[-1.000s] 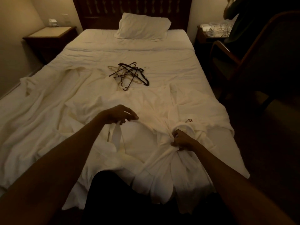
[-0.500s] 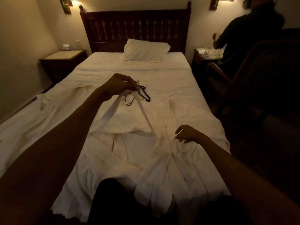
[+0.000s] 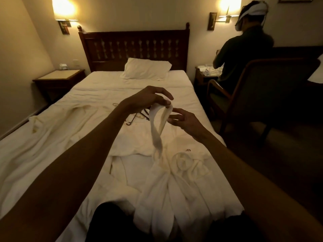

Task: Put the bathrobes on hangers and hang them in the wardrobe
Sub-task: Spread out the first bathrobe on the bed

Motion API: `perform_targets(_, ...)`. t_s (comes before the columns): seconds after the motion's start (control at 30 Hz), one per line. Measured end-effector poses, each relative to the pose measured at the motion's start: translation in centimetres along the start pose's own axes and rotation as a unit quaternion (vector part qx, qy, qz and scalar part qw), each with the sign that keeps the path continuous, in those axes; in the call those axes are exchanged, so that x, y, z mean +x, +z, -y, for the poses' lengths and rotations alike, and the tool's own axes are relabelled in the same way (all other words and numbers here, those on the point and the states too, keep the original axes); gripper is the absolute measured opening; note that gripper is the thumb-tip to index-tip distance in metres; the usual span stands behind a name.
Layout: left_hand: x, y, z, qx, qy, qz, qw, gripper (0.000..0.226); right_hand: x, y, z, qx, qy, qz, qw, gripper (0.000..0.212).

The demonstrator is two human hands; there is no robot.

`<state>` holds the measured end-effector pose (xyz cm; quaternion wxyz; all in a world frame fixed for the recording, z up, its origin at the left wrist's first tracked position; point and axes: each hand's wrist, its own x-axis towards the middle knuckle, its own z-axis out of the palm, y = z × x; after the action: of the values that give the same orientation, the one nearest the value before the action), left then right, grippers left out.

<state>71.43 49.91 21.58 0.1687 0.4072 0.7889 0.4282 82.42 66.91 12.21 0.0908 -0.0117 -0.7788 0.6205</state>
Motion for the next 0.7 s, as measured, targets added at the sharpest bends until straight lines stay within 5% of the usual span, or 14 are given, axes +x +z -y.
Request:
perform_targets(0.3, 0.0, 2.7, 1.7, -0.040, -0.023, 0.034, 0.998, 0.023, -0.7, -1.0, -2.0, -0.126, -0.101, -0.066, 0.985, 0.021)
perform_targets(0.5, -0.6, 2.5, 5.0, -0.080, -0.105, 0.062, 0.989, 0.021, -1.2, -5.2, -7.2, -0.254, -0.005, -0.151, 0.955, 0.012)
perform_targets(0.7, -1.6, 4.1, 8.7, -0.059, -0.153, 0.044, 0.986, 0.019, -2.2, -7.8, -11.5, -0.281, 0.103, -0.150, 0.942, 0.015)
